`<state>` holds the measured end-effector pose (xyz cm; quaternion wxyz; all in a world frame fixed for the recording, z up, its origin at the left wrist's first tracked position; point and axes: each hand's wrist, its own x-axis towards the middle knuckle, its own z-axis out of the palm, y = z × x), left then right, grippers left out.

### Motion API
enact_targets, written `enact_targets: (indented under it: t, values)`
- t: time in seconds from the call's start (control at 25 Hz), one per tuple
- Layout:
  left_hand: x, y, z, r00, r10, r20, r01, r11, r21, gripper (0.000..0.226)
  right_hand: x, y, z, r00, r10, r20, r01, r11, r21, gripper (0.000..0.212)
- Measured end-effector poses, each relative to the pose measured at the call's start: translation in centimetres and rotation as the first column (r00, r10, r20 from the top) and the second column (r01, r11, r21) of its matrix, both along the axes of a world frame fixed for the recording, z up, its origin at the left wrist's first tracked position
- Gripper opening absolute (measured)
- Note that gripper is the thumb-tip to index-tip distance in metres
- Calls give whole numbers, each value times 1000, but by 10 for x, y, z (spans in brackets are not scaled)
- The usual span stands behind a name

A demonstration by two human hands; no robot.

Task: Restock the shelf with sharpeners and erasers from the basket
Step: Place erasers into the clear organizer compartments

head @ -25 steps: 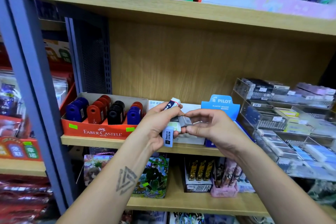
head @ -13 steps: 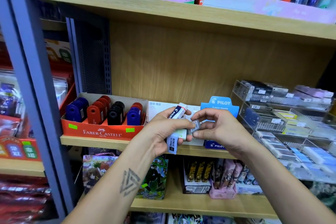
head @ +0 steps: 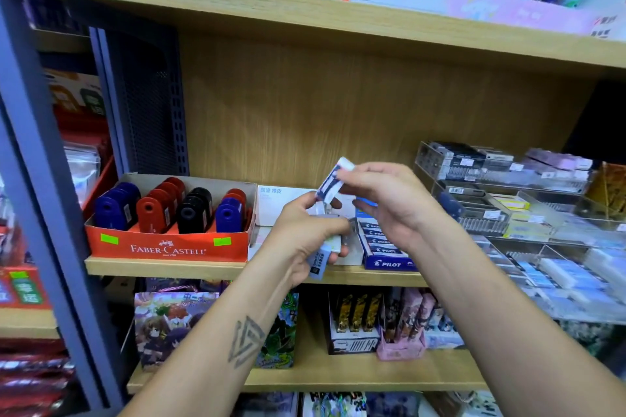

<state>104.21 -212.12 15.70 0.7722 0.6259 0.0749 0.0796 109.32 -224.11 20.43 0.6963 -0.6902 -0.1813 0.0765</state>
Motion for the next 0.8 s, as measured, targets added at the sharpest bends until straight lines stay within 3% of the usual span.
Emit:
enact_targets:
  t: [0.08, 0.12, 0.2, 0.28, 0.36, 0.48, 0.64, 0.8]
  values:
    - [4, -1, 2, 1000, -1, -14, 0, 999, -51, 31, 12, -18, 3, 999, -4, -39, 13, 973, 230, 6]
    - [5, -2, 2, 1000, 1, -13, -2, 998, -68, 31, 19, -28, -1, 999, -44, -11, 45, 974, 220, 3]
    - [8, -8, 3, 1000, -3, -11, 3, 997, -82, 31, 35, -47, -14, 974, -166, 152, 178, 982, -69, 12]
    - [10, -15, 4, 1000, -8, -18, 7, 997, -73, 30, 47, -60, -28, 933, -150, 327, 287, 859, -425, 13]
    - [11, -21, 4, 1000, -14, -23, 12, 997, -81, 30, 53, -67, -38, 916, -70, 395, 325, 706, -629, 6]
    - [13, -26, 4, 999, -25, -21, 23, 996, -88, 30, 51, -73, -41, 897, 59, 438, 333, 560, -758, 5]
    - [15, -27, 4, 999, -38, -22, 36, 996, -82, 30, 44, -76, -35, 904, 213, 370, 277, 365, -889, 28]
    - [16, -29, 2, 997, -62, -41, 60, 997, -49, 30, 44, -84, -19, 874, 222, 433, 341, 355, -870, 27]
